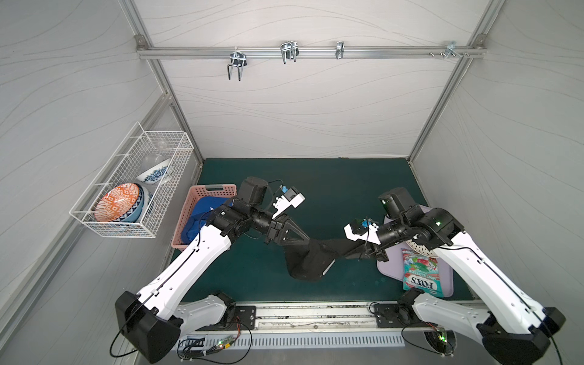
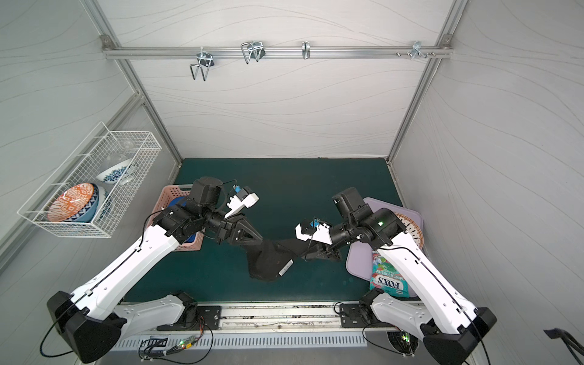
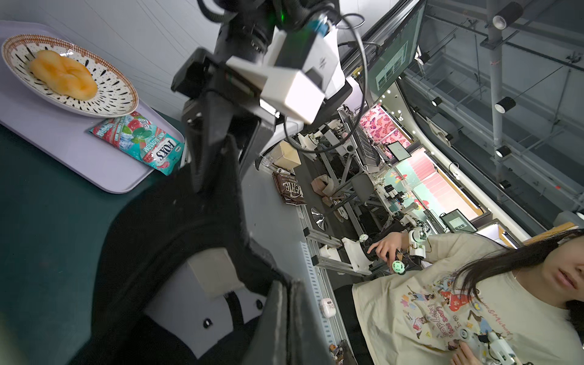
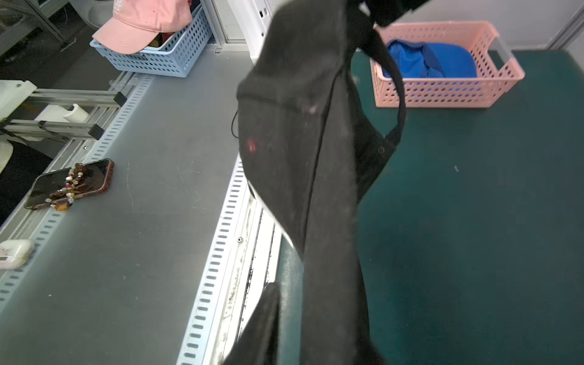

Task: Turn the baseball cap inside out
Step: Turn over the baseball cap.

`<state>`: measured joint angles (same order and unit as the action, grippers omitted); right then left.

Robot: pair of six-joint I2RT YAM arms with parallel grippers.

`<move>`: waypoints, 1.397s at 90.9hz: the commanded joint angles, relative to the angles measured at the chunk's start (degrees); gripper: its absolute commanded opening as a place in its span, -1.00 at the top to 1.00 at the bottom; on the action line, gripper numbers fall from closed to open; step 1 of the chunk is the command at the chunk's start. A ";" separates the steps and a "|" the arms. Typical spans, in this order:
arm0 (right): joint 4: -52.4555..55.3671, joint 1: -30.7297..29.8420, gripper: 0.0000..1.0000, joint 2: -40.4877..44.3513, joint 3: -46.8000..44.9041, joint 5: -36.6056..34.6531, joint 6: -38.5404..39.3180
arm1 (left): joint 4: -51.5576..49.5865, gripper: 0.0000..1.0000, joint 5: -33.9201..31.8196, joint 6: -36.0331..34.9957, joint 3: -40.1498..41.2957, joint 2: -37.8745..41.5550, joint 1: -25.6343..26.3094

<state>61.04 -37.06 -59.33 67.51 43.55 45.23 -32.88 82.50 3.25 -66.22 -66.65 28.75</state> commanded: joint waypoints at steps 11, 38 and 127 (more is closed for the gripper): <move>-13.68 3.67 -0.98 3.00 -4.82 -12.17 -15.49 | 2.30 1.00 -7.61 4.47 -5.03 -2.25 -2.82; -24.97 13.46 -0.98 8.94 -7.98 -31.88 -48.99 | 10.57 1.00 -27.81 26.90 -4.54 -4.58 -6.49; -42.27 -16.99 -0.02 -14.41 -2.98 -40.00 -72.58 | 33.50 1.00 -45.34 55.77 8.23 1.70 -6.51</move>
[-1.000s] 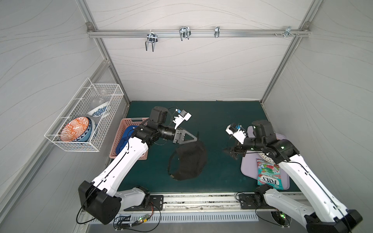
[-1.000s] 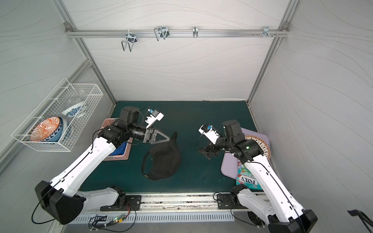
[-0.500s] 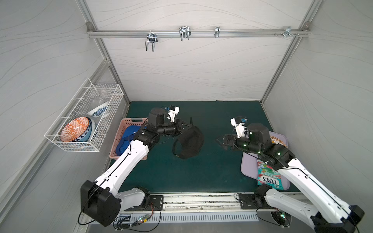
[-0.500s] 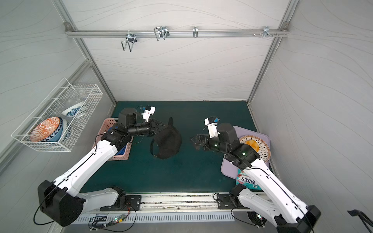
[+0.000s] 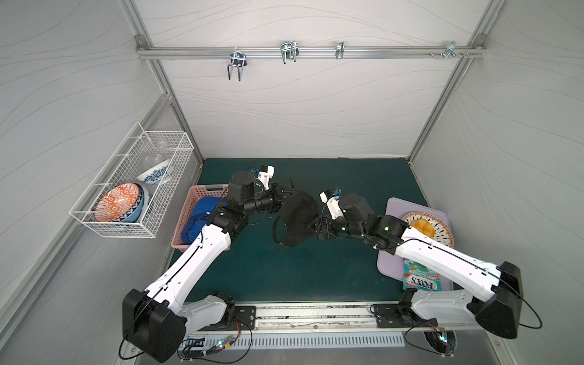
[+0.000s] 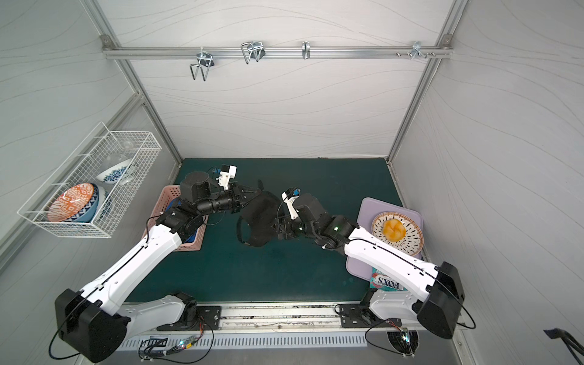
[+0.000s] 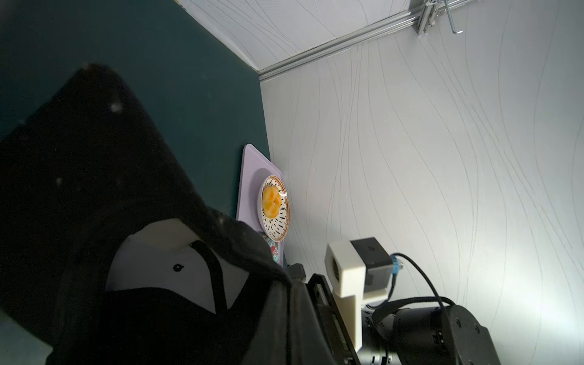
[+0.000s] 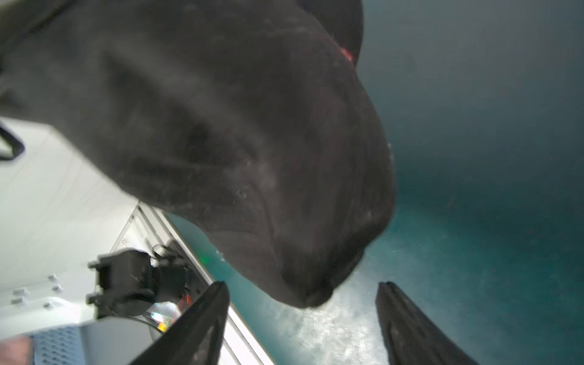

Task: Turn the baseball cap inside out
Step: Turn over the baseball cap.

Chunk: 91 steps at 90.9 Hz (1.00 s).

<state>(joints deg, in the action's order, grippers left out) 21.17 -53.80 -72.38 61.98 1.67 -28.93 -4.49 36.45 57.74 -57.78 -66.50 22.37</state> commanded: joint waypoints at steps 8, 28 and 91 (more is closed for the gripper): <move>-1.13 -0.08 0.59 -1.25 2.97 2.17 1.86 | 5.07 1.00 1.55 0.66 0.04 1.44 -1.29; -0.63 11.12 1.00 5.19 -1.33 25.20 1.28 | 7.83 1.00 12.46 1.61 1.04 0.19 -9.30; -3.63 20.81 1.00 4.62 7.27 46.16 -12.34 | 24.77 -0.99 31.45 7.40 6.21 1.39 -14.25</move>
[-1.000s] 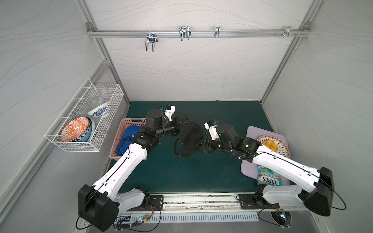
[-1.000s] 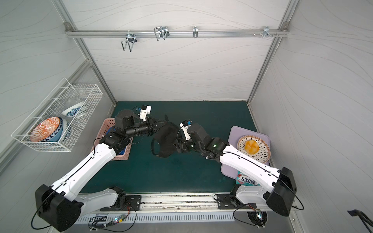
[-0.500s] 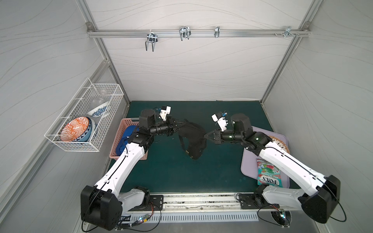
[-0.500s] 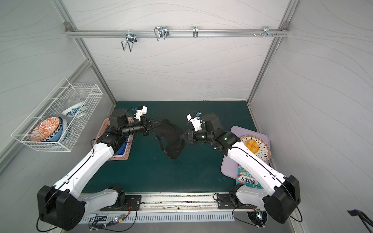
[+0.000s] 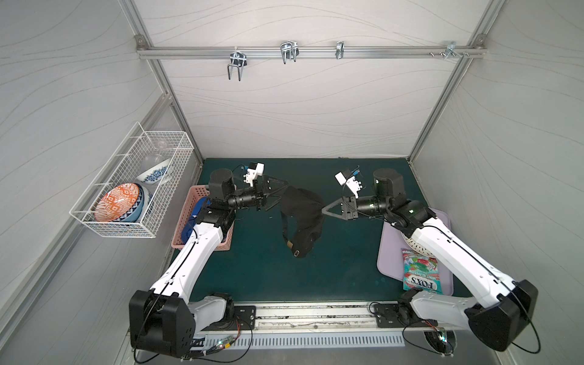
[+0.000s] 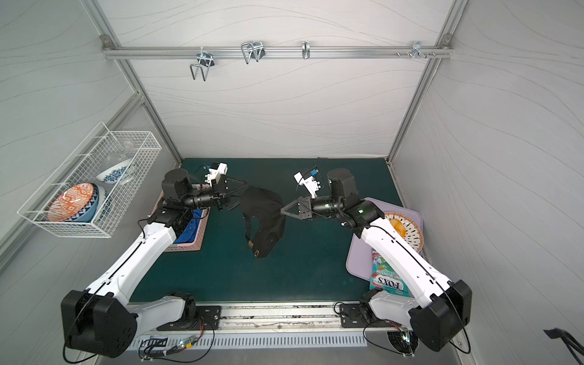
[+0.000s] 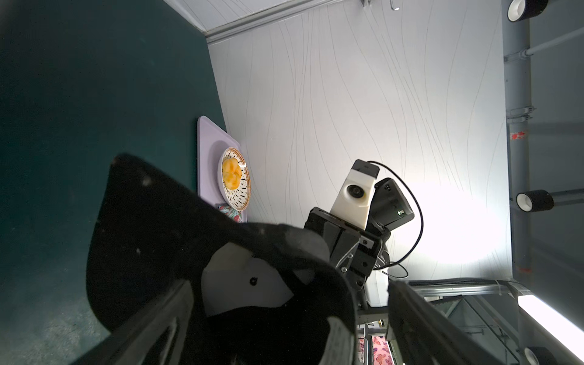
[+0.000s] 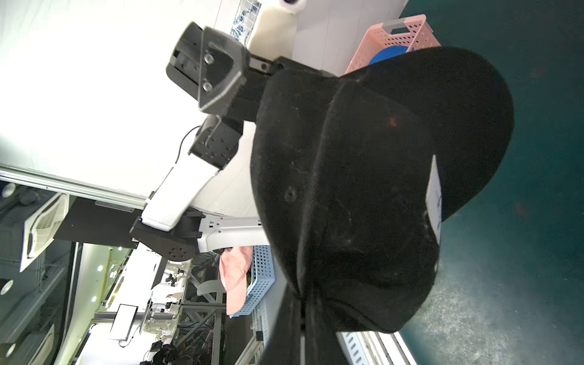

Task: Turn the baseball cap inside out
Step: Turn over the baseball cap.

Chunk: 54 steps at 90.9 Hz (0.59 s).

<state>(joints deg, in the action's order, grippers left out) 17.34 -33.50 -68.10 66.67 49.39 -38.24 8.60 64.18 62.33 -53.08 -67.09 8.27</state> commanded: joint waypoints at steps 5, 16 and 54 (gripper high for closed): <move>-0.70 0.69 1.00 0.39 2.90 -1.87 -4.80 | 15.03 -0.99 4.60 4.14 2.67 2.55 -0.15; -4.27 0.84 1.00 0.27 3.82 -0.80 -9.11 | 23.13 -0.99 6.48 4.58 5.38 3.66 0.34; -8.89 0.16 1.00 -0.10 6.47 4.10 -13.86 | 4.83 -0.99 0.19 -11.65 4.26 3.44 7.77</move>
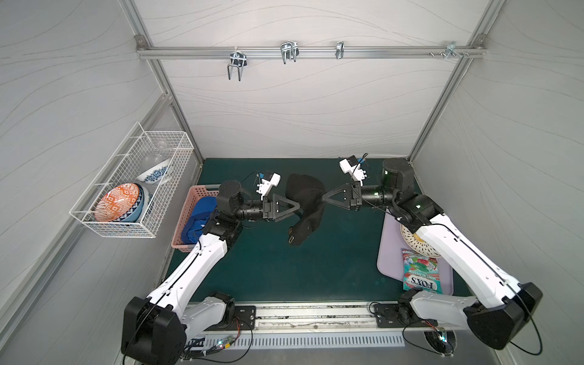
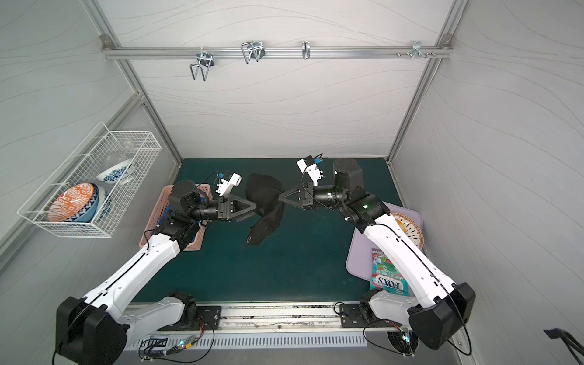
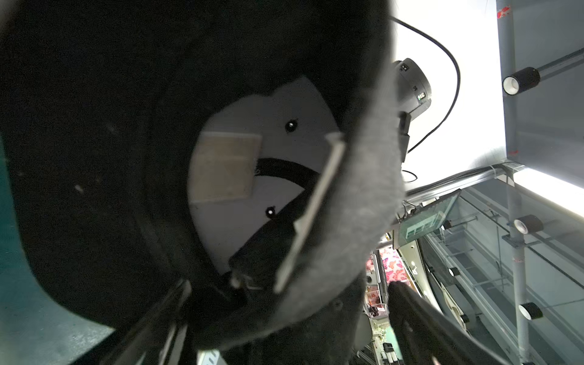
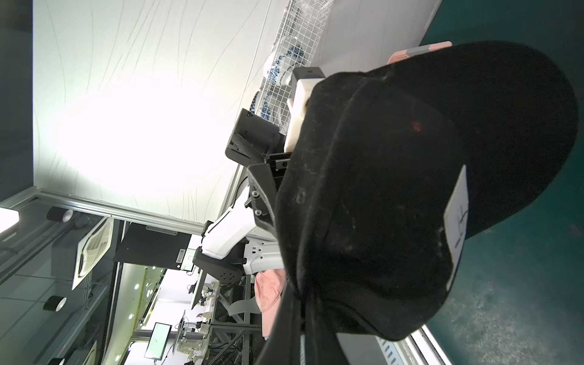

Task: Turn the baseball cap inside out
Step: Turn over the baseball cap.

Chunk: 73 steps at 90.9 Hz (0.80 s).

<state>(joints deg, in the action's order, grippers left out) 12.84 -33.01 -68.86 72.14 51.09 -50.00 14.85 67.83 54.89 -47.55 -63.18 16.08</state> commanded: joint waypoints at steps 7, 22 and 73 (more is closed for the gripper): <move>-4.42 -0.37 1.00 0.75 1.15 2.83 -2.11 | -4.47 -0.99 -5.40 -6.04 -0.92 -0.80 -0.06; -5.10 -0.45 1.00 0.39 1.67 3.93 -2.87 | 3.02 -0.99 -2.17 -2.47 0.81 -1.68 0.56; 2.17 1.07 1.00 -1.61 -0.44 4.43 2.84 | 22.66 0.03 -0.14 3.99 -1.46 -0.69 6.76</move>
<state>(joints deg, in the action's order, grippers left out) 11.70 -33.08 -70.78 72.14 54.94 -51.18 31.92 69.32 58.61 -47.16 -65.82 23.22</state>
